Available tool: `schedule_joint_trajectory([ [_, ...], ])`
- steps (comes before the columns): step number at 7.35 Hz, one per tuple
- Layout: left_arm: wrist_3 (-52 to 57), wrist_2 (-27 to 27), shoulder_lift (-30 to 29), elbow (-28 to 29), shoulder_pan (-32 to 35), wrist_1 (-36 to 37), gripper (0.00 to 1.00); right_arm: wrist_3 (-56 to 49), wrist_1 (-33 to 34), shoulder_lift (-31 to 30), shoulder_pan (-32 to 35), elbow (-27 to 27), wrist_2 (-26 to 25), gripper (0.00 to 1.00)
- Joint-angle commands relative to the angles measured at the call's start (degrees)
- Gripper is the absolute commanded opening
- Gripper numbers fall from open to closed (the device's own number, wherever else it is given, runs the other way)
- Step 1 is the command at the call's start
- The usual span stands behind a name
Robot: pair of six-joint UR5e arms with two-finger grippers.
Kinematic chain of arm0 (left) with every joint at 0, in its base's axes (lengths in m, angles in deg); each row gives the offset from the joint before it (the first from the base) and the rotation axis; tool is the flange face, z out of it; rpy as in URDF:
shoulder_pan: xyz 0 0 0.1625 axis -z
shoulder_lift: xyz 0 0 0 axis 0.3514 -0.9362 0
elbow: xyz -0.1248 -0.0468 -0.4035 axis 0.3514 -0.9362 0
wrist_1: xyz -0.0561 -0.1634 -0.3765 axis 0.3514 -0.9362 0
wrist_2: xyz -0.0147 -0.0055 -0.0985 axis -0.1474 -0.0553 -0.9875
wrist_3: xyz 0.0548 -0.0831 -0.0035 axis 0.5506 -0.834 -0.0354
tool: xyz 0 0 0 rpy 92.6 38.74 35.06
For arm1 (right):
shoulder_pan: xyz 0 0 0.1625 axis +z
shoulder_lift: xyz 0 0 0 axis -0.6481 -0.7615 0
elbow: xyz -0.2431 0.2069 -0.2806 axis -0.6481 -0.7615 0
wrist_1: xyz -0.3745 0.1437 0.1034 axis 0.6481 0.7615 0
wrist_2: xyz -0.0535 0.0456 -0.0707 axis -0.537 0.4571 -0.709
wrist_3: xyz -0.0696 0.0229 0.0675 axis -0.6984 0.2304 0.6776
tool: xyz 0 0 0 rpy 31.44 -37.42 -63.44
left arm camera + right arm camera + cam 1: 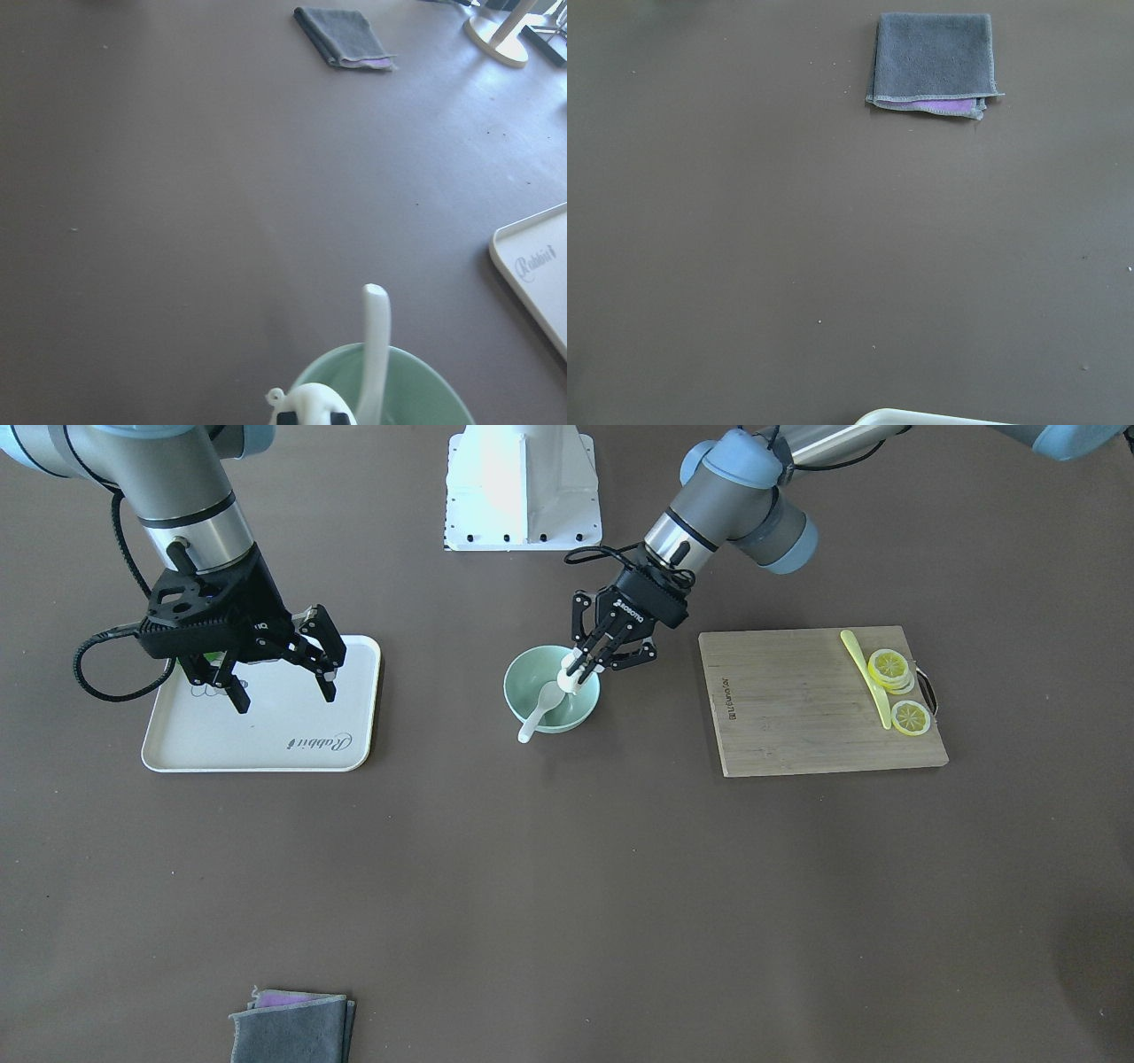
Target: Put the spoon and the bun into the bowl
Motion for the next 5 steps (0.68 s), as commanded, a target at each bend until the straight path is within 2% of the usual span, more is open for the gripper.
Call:
schedule_joint_trajectory([
  [1,-1.2,4.61,-1.94,0.53,-3.27,-0.15,0.5,0.0,0.0,0.0,-0.01,-0.13,0.0,1.0],
  [2,-1.21,4.62,-1.94,0.61,-3.18,-0.5,0.86,0.0,0.0,-0.09,-0.1,-0.13,0.0,1.0],
  [3,-1.9,4.53,-1.94,0.61,-3.18,-0.59,0.97,0.0,0.0,-0.09,-0.1,0.04,0.0,1.0],
  [5,-6.12,4.53,-1.94,0.61,-3.09,-0.68,0.97,0.0,0.0,-0.44,-0.01,0.13,0.0,1.0],
])
